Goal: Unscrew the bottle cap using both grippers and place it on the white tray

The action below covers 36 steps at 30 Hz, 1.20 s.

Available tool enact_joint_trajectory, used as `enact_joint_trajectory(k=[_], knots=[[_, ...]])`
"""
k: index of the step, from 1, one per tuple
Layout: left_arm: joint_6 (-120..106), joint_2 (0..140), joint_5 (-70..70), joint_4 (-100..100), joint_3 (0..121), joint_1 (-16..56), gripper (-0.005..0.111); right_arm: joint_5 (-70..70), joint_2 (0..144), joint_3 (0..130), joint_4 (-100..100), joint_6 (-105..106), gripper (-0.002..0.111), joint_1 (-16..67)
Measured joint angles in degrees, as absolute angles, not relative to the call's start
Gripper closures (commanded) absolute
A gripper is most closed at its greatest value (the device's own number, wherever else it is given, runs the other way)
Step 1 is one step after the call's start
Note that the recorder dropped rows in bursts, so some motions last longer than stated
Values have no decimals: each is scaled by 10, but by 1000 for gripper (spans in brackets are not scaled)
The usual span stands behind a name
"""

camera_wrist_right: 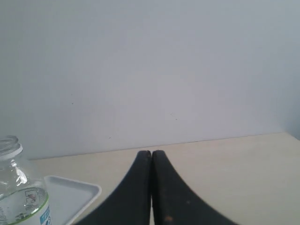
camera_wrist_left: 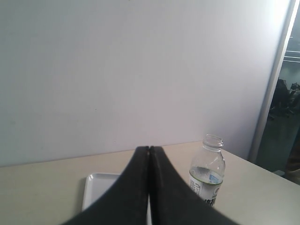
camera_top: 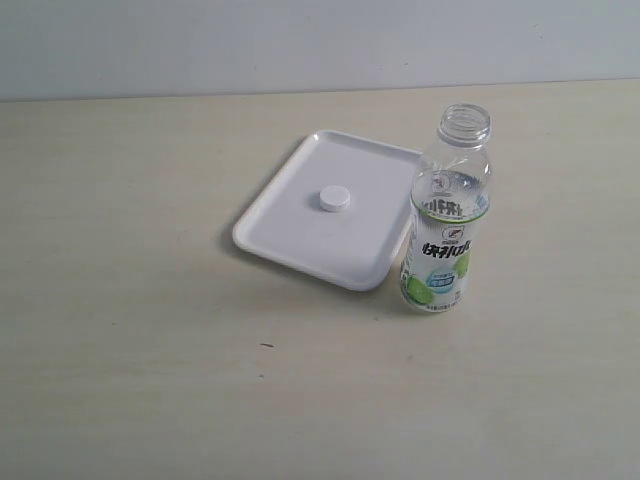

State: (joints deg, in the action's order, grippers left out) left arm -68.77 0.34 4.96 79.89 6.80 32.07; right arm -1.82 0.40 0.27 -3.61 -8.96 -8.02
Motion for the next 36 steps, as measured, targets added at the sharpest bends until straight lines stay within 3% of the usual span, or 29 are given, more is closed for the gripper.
enact_joint_trajectory(k=[36], knots=[[-692,3,40,788,68,323,107,-23,4,3,-16,-121,108,-88]])
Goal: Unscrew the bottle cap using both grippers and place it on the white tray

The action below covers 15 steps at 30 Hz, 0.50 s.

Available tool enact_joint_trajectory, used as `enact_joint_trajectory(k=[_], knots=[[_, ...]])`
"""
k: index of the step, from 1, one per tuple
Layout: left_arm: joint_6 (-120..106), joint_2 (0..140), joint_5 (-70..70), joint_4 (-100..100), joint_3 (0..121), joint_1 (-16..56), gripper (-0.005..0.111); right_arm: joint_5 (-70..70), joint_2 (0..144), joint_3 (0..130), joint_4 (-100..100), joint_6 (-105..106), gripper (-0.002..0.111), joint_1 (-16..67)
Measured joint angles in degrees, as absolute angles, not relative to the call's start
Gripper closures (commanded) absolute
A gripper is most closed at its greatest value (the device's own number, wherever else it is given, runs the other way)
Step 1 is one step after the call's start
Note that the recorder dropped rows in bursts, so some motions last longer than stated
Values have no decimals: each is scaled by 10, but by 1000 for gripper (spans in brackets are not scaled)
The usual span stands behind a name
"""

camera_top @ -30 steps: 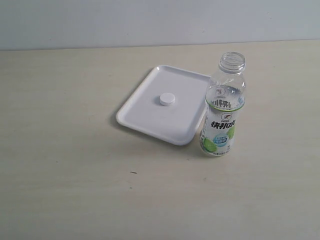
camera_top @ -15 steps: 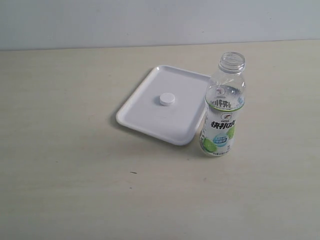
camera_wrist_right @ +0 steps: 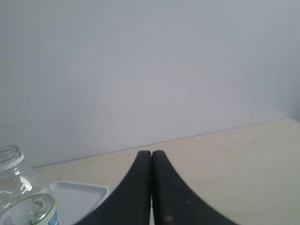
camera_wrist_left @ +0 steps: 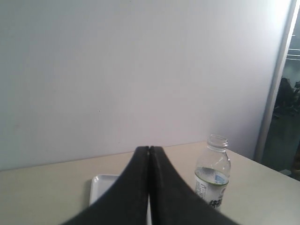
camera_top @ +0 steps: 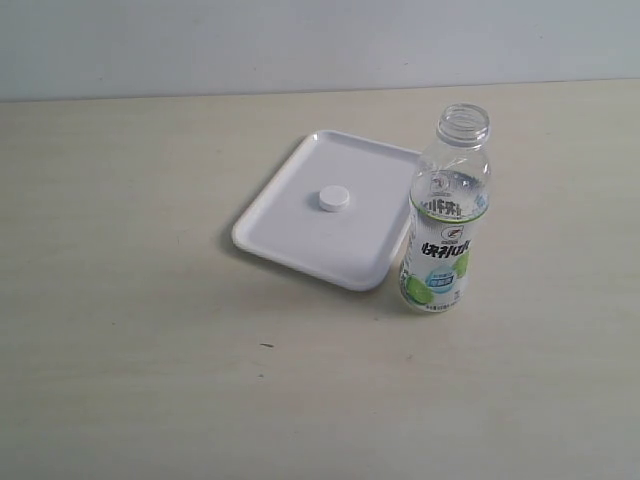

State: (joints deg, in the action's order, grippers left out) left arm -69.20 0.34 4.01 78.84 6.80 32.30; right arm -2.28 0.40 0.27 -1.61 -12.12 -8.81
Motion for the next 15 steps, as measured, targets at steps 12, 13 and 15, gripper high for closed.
enact_joint_trajectory(k=[12,13,15], knots=[[-713,3,19,779,1,165,107,-23,4,3,-16,-121,108,-88],[-713,3,19,779,1,151,107,-23,4,3,-16,-121,108,-88],[-713,3,20,779,1,130,107,-23,4,3,-16,-121,108,-88]])
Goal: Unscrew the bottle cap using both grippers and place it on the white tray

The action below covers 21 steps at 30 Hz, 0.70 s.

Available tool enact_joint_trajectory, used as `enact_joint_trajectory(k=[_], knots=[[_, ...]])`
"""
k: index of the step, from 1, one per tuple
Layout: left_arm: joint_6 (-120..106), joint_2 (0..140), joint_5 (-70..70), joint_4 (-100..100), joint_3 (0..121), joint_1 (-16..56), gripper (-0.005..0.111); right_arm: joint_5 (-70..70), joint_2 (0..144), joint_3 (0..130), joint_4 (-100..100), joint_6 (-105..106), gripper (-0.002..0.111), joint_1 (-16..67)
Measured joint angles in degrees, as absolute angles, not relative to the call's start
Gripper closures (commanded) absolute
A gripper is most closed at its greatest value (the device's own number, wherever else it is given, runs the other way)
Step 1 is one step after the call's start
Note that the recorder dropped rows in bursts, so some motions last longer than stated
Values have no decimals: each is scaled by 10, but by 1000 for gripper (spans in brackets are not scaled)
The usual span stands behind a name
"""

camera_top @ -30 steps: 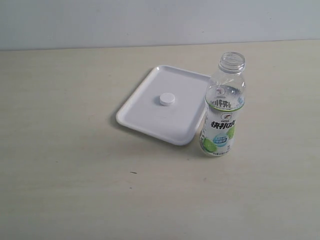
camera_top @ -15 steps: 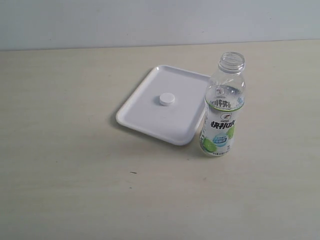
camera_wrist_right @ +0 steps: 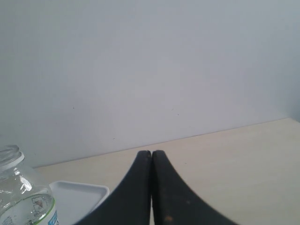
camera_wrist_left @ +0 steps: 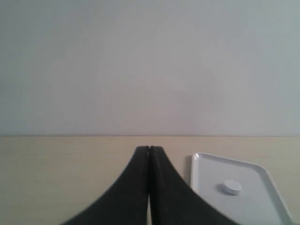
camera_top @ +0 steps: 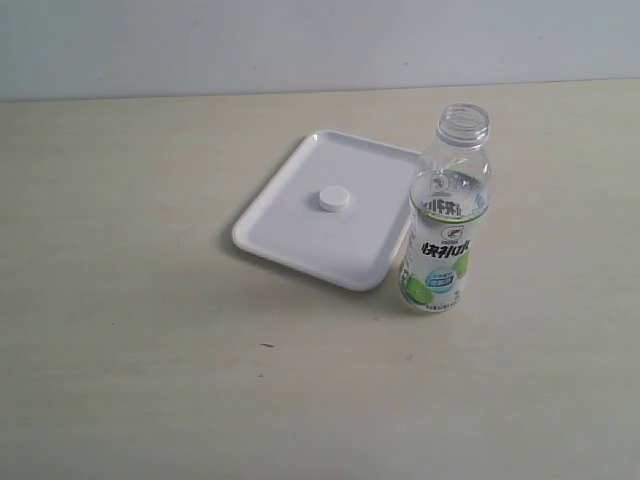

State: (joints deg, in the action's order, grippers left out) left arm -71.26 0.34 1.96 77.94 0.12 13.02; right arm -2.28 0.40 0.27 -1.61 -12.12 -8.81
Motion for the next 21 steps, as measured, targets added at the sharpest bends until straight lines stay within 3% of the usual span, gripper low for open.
enact_joint_trajectory(k=[17,20,21], knots=[[-710,3,10,795,1,104,107,-23,4,3,-16,-121,108,-88],[-419,3,8,516,1,94,107,-23,4,3,-16,-121,108,-88],[-219,3,0,318,1,87,107,-23,4,3,-16,-121,108,-88]])
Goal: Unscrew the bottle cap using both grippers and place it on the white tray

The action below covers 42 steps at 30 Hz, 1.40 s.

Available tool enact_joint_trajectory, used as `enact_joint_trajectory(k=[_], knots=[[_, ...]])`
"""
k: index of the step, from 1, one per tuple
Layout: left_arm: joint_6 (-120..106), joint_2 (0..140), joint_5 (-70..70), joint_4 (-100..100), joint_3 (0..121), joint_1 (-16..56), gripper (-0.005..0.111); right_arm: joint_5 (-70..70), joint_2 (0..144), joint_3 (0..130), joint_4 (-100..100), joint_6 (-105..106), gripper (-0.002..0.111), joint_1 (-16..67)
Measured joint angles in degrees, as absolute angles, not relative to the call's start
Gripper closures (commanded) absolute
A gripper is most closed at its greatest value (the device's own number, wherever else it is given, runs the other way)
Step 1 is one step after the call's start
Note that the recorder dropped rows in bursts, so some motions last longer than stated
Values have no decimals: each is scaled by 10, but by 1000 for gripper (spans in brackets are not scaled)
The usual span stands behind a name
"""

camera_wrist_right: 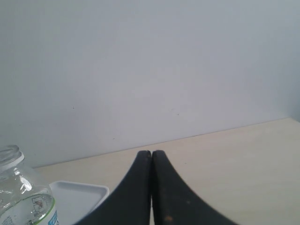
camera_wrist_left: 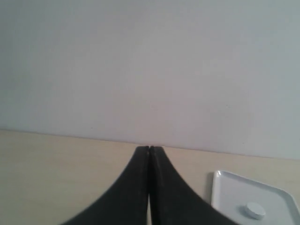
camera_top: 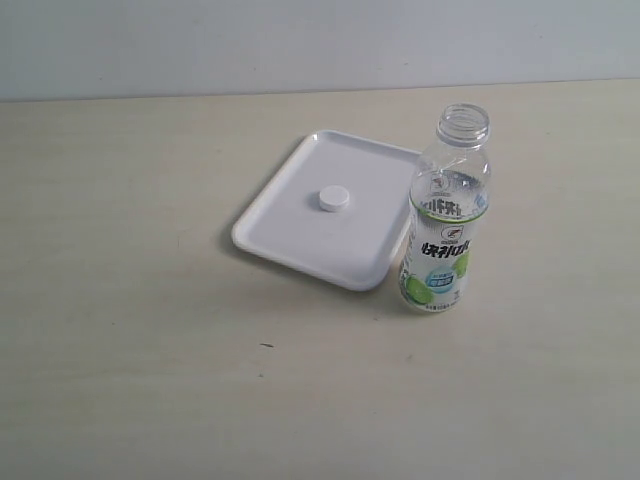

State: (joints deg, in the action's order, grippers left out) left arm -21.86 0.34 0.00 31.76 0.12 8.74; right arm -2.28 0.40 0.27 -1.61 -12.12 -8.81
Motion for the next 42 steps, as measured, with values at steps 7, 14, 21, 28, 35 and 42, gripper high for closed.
enact_joint_trajectory(k=[7,14,21,28,35,42], knots=[[42,3,36,-30,1,74,107,-23,4,3,-16,-121,108,-88],[60,3,39,-36,1,60,107,-23,4,3,-16,-121,108,-88],[60,3,44,-36,1,60,107,-23,4,3,-16,-121,108,-88],[60,3,44,-36,1,60,107,-23,4,3,-16,-121,108,-88],[60,3,44,-37,1,60,107,-23,4,3,-16,-121,108,-88],[60,3,44,-37,1,60,107,-23,4,3,-16,-121,108,-88]])
